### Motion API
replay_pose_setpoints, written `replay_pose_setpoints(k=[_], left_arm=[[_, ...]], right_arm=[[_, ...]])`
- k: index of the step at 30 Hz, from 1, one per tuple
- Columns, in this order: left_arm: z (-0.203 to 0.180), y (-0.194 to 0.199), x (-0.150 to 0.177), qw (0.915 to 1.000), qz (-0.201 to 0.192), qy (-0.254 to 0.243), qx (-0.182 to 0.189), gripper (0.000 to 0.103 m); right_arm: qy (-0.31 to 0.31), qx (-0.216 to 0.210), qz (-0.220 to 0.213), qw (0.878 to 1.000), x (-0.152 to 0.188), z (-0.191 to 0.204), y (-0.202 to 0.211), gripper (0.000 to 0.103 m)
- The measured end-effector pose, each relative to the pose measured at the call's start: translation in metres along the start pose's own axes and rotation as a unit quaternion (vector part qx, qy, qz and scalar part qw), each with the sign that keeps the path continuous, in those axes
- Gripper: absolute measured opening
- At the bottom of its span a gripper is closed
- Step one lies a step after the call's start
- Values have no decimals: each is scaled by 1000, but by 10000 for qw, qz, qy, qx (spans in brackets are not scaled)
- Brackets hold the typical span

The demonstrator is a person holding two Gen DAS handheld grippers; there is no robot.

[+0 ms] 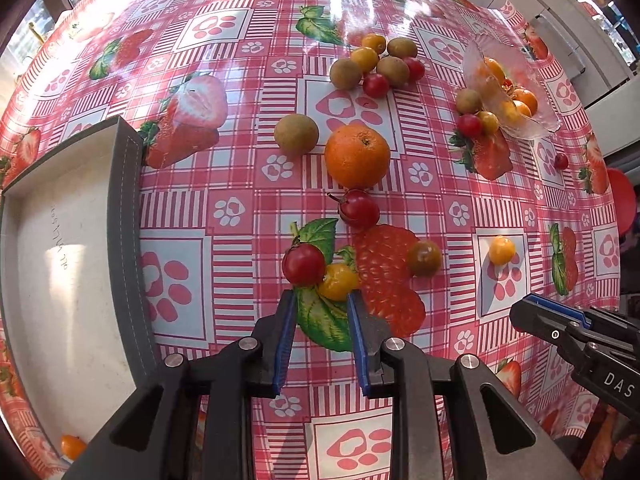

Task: Organize fruits
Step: 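Grasp a yellow cherry tomato with the left gripper while the right grasps a red one, then carry both cherry tomatoes over the grey tray and open both grippers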

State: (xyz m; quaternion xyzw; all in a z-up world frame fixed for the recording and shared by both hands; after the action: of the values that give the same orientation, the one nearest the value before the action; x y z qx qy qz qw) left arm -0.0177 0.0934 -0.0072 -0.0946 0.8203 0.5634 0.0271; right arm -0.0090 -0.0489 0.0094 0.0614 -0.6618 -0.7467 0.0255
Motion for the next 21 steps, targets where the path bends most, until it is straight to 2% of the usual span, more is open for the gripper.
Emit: replay_pose_setpoints(k=[1, 3, 10, 12, 15, 21], left_arm=[[0, -2, -1, 10000, -16, 52, 75, 32], [-3, -5, -4, 9999, -16, 74, 67, 32], [-21, -21, -14, 9994, -117, 148, -303, 32], [-24, -22, -16, 9995, -128, 131, -238, 20], [-26, -21, -19, 9998, -146, 93, -134, 21], [-10, 7, -14, 9997, -239, 9, 97, 21]], right_arm=[[5, 9, 2, 10000, 1, 0, 0, 19], [0, 20, 4, 10000, 3, -3, 0, 19], [-54, 8, 12, 10000, 7, -11, 2, 19], [-60, 4, 11, 10000, 6, -13, 3, 19], [-87, -3, 7, 10000, 7, -17, 4, 19], [-128, -56, 9, 9999, 9, -22, 7, 19]])
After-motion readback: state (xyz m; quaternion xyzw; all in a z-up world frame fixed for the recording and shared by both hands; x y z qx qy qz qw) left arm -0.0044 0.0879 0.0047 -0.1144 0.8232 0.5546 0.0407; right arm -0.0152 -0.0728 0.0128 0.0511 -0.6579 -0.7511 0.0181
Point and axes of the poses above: each gripper's, at about its wrist camera, not at the fingertips, and y roughly against the way its jaws point, z to its left, x to its underside, the point moved 3 cm from there along -y, roughly the way its jaws point, and after that the axes turned 13 degrees about x, right-handed, at the moved point
